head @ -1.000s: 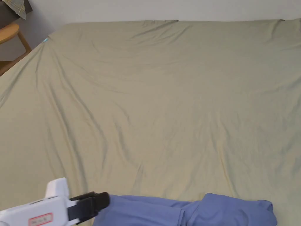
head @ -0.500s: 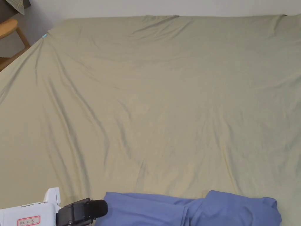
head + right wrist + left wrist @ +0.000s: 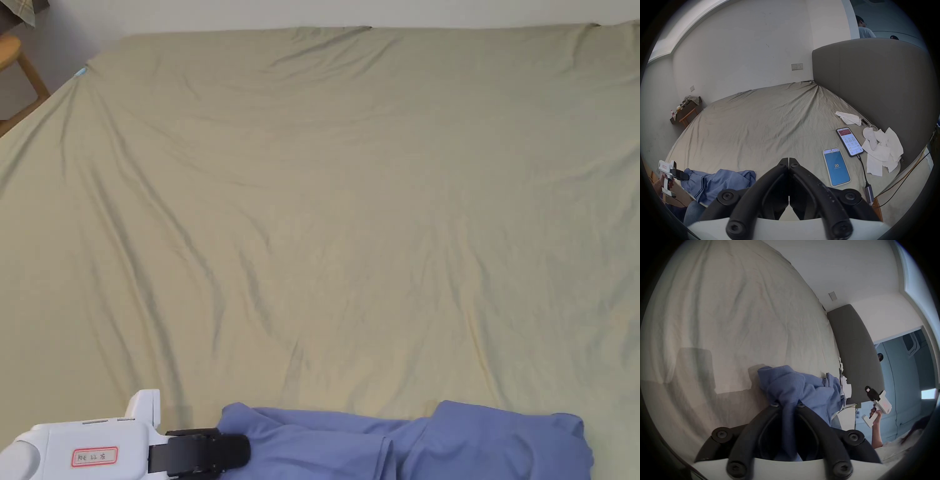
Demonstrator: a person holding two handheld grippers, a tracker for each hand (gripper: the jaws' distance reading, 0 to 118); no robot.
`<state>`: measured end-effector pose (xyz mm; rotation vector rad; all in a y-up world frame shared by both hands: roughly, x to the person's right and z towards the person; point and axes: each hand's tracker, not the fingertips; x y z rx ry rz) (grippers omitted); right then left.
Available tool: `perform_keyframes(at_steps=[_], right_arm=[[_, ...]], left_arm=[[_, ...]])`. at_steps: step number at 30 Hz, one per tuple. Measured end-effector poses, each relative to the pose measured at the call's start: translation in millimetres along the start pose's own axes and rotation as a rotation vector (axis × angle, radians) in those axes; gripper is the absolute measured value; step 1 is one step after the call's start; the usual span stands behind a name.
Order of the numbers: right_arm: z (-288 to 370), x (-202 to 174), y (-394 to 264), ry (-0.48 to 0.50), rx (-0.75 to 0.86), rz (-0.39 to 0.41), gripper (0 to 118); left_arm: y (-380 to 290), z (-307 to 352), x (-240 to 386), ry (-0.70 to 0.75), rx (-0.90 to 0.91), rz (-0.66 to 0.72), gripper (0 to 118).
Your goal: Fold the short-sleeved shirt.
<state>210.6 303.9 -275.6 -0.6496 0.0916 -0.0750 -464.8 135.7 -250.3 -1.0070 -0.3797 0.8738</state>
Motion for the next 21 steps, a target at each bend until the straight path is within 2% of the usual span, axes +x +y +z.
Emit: perform_keyframes(at_steps=[4, 12, 18, 21], right_arm=[[-1, -2, 2, 0.006, 0.002, 0.002, 0], [2, -1, 7, 0.004, 0.016, 0.007, 0], [1, 3, 4, 0.003, 0.015, 0.001, 0], [-1, 3, 1, 0.006, 0.009, 0.0, 0]], left_arm=[[1, 9, 6, 0.074, 0.001, -0.043, 10], [6, 57, -4, 0.181, 0.09, -0.007, 9], [-1, 106, -2, 0.33, 0.167, 0.023, 9], [-10, 109, 20, 0.269, 0.189, -0.032, 9]])
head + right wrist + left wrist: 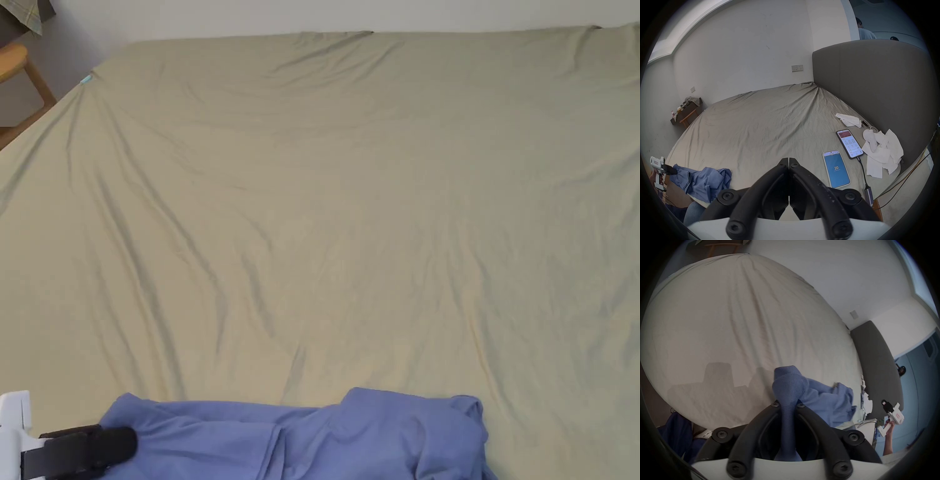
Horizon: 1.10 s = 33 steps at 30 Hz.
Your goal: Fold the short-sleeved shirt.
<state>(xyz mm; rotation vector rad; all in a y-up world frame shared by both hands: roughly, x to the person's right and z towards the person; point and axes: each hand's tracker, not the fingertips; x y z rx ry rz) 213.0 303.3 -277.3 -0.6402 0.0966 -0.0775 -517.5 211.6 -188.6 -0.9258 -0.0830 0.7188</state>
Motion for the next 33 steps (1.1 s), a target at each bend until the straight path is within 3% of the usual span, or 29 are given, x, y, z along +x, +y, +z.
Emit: perform_keyframes(at_steps=[4, 6, 14, 19, 23, 30, 32, 33], right_arm=[[-1, -1, -3, 0.013, -0.004, -0.008, 0], [-1, -1, -4, 0.015, -0.006, -0.008, 0], [5, 8, -5, 0.008, 0.004, -0.02, 0], [9, 16, -6, -0.01, 0.001, -0.032, 0], [10, 19, -8, -0.022, -0.005, -0.033, 0], [10, 22, -10, -0.03, -0.008, -0.04, 0], [9, 22, -11, -0.029, -0.009, -0.042, 0], [8, 21, -11, -0.027, -0.01, -0.042, 0]], left_arm=[[-9, 1, 52, 0.047, 0.045, -0.024, 9], [-17, -5, 77, 0.011, 0.093, 0.057, 9], [-48, -96, 157, -0.242, -0.036, 0.082, 9], [-69, -164, 184, -0.32, -0.103, 0.097, 9], [-83, -201, 199, -0.269, -0.135, 0.053, 9], [-83, -205, 179, -0.295, -0.137, 0.118, 9], [-81, -201, 175, -0.351, -0.168, 0.125, 18], [-80, -197, 173, -0.363, -0.16, 0.127, 38]])
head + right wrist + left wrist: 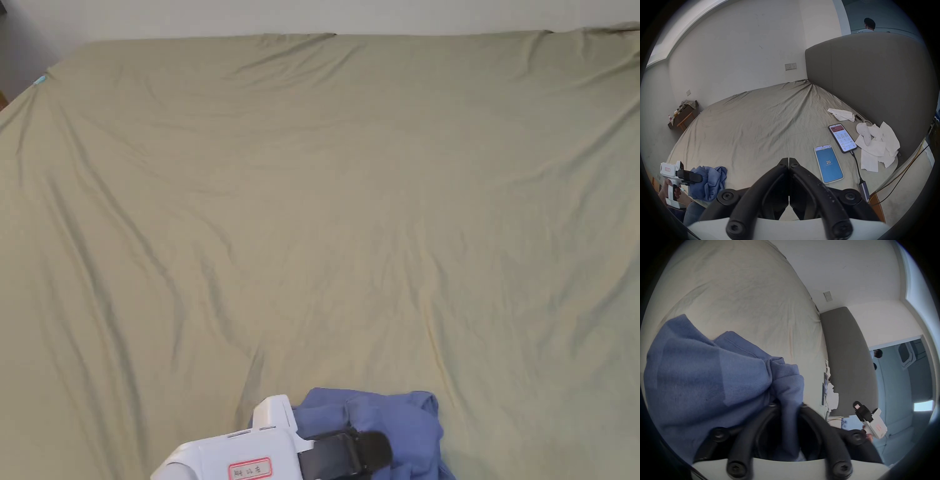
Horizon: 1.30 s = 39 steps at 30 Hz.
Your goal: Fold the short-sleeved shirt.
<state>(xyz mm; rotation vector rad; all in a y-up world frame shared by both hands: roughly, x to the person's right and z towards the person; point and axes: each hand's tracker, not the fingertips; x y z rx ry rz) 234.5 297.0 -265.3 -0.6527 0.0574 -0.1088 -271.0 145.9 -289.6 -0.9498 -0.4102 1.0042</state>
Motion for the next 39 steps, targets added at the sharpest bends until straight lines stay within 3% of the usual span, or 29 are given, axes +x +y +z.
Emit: perform_keyframes(at_steps=[1, 2, 4, 6, 7, 8, 9, 10, 11, 15, 23, 29, 34, 39], right_arm=[[0, -1, 0, 0.002, -0.001, 0.001, 0], [0, -1, 0, 0.004, -0.002, 0.002, 0], [0, -2, -1, 0.006, -0.003, 0.007, 0], [0, -2, -2, 0.005, -0.004, 0.006, 0], [-1, -1, -2, 0.007, -0.004, 0.001, 0], [-1, -1, -3, 0.009, -0.004, -0.005, 0], [-2, -1, -3, 0.01, -0.007, -0.006, 0], [-2, -1, -4, 0.01, -0.008, -0.005, 0], [-3, -2, -4, 0.01, -0.01, -0.002, 0], [-3, -2, -5, 0.014, -0.017, 0.002, 0], [-2, 3, -5, 0.0, -0.017, 0.001, 0], [1, 6, -5, -0.008, -0.016, -0.006, 0], [0, 4, -5, 0.0, -0.016, -0.005, 0], [-7, -11, -9, 0.043, -0.027, -0.002, 0]], left_arm=[[-1, 7, 1, -0.03, 0.011, 0.001, 84], [-3, 15, 6, -0.065, 0.04, -0.015, 113], [-2, 38, 13, -0.148, 0.122, -0.019, 118], [-4, 54, 17, -0.072, 0.127, -0.002, 118], [-2, 59, 17, -0.057, 0.115, -0.011, 103], [-2, 63, 15, -0.042, 0.096, -0.034, 71], [-3, 66, 14, 0.01, 0.117, -0.056, 20], [-6, 64, 8, 0.052, 0.135, -0.065, 2], [-8, 61, 7, 0.143, 0.118, -0.099, 1], [-11, 42, -3, 0.024, 0.06, -0.039, 0], [-23, -48, 15, 0.0, -0.156, -0.089, 0], [-37, -91, 16, -0.011, -0.201, -0.087, 0], [-35, -61, 39, -0.051, -0.156, -0.164, 0], [-18, 22, 49, -0.022, 0.037, -0.191, 0]])
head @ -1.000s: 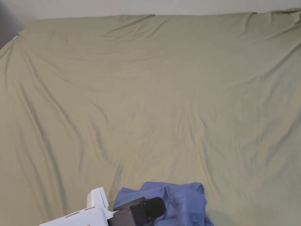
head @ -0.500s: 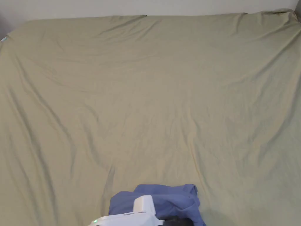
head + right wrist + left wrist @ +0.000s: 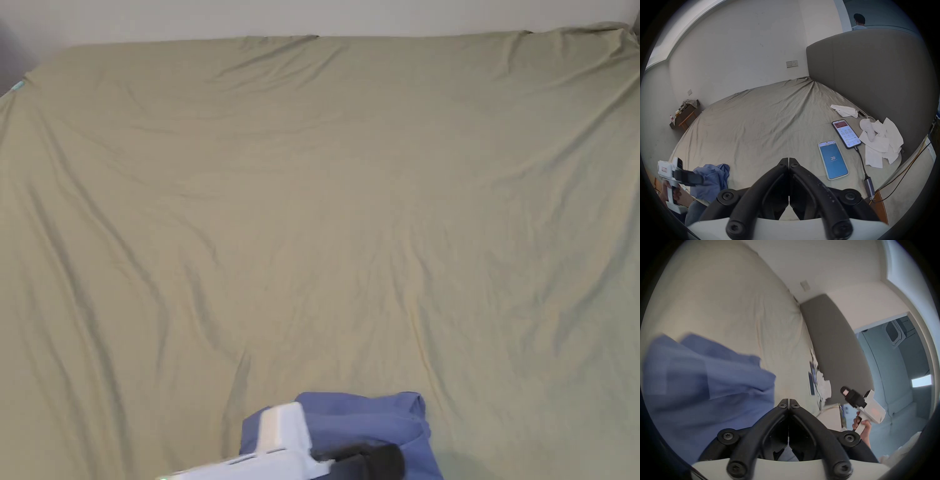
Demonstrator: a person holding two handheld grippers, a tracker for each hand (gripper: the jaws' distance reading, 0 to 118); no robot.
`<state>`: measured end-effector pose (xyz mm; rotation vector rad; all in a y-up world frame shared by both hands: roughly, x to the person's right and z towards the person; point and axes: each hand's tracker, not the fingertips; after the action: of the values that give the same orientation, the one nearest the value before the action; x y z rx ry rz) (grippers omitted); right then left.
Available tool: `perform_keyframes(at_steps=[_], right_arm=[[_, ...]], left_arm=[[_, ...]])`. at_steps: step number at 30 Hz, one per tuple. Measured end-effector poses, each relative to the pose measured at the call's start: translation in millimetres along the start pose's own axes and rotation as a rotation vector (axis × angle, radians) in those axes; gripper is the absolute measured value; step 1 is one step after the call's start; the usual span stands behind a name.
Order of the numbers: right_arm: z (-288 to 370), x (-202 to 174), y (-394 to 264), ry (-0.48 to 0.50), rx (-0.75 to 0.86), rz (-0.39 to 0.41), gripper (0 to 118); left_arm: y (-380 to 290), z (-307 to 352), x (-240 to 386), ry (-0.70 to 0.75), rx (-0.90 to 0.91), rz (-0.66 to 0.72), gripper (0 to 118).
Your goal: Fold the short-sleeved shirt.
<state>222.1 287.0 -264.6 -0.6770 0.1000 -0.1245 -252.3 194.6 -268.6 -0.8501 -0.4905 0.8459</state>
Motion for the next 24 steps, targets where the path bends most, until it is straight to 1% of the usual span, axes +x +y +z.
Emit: perform_keyframes(at_steps=[1, 3, 4, 5, 6, 7, 9, 10, 11, 12, 13, 14, 15, 16, 17, 18, 19, 20, 22, 23, 24], right_arm=[[-2, -4, -1, 0.016, -0.005, 0.001, 0], [-8, -17, -6, 0.06, -0.02, 0.004, 0], [-11, -24, -7, 0.085, -0.036, 0.019, 0], [-15, -34, -10, 0.087, -0.04, 0.036, 0], [-19, -46, -13, 0.106, -0.049, 0.043, 0], [-25, -57, -16, 0.164, -0.076, 0.041, 0], [-41, -91, -27, 0.289, -0.159, 0.04, 0], [-50, -109, -32, 0.333, -0.194, 0.064, 0], [-62, -133, -40, 0.386, -0.231, 0.123, 0], [-83, -144, -51, 0.421, -0.251, 0.172, 0], [-94, -160, -57, 0.451, -0.278, 0.198, 0], [-109, -176, -64, 0.49, -0.337, 0.213, 0], [-122, -187, -70, 0.507, -0.375, 0.211, 0], [-135, -196, -74, 0.498, -0.419, 0.213, 0], [-144, -204, -79, 0.484, -0.441, 0.249, 0], [-154, -211, -84, 0.42, -0.461, 0.306, 0], [-160, -213, -88, 0.41, -0.469, 0.322, 0], [-168, -213, -90, 0.411, -0.468, 0.325, 0], [-171, -206, -85, 0.414, -0.494, 0.254, 0], [-170, -205, -82, 0.416, -0.5, 0.243, 0], [-167, -205, -81, 0.412, -0.497, 0.255, 0]], left_arm=[[2, 19, 2, 0.038, 0.045, -0.032, 0], [6, 61, 3, 0.11, 0.139, -0.046, 0], [5, 80, 4, 0.131, 0.185, -0.049, 0], [5, 101, 5, 0.161, 0.222, -0.055, 0], [3, 122, 7, 0.214, 0.268, -0.065, 0], [1, 137, 7, 0.238, 0.295, -0.066, 0], [-6, 168, 5, 0.267, 0.352, -0.037, 0], [-9, 178, 3, 0.274, 0.368, -0.028, 0], [-12, 190, -8, 0.263, 0.366, -0.006, 0], [-16, 197, -10, 0.257, 0.377, 0.007, 0], [-19, 202, -13, 0.255, 0.393, 0.018, 0], [-21, 206, -15, 0.246, 0.404, 0.042, 0], [-25, 203, -10, 0.244, 0.408, 0.05, 0], [-27, 206, -11, 0.238, 0.417, 0.059, 0], [-29, 209, -11, 0.237, 0.421, 0.062, 0], [-32, 209, -9, 0.244, 0.421, 0.06, 0], [-33, 208, -8, 0.249, 0.419, 0.058, 0], [-34, 208, -10, 0.256, 0.414, 0.056, 0], [-34, 205, -14, 0.264, 0.398, 0.06, 0], [-33, 201, -17, 0.25, 0.386, 0.07, 0], [-32, 194, -21, 0.231, 0.37, 0.085, 0]])
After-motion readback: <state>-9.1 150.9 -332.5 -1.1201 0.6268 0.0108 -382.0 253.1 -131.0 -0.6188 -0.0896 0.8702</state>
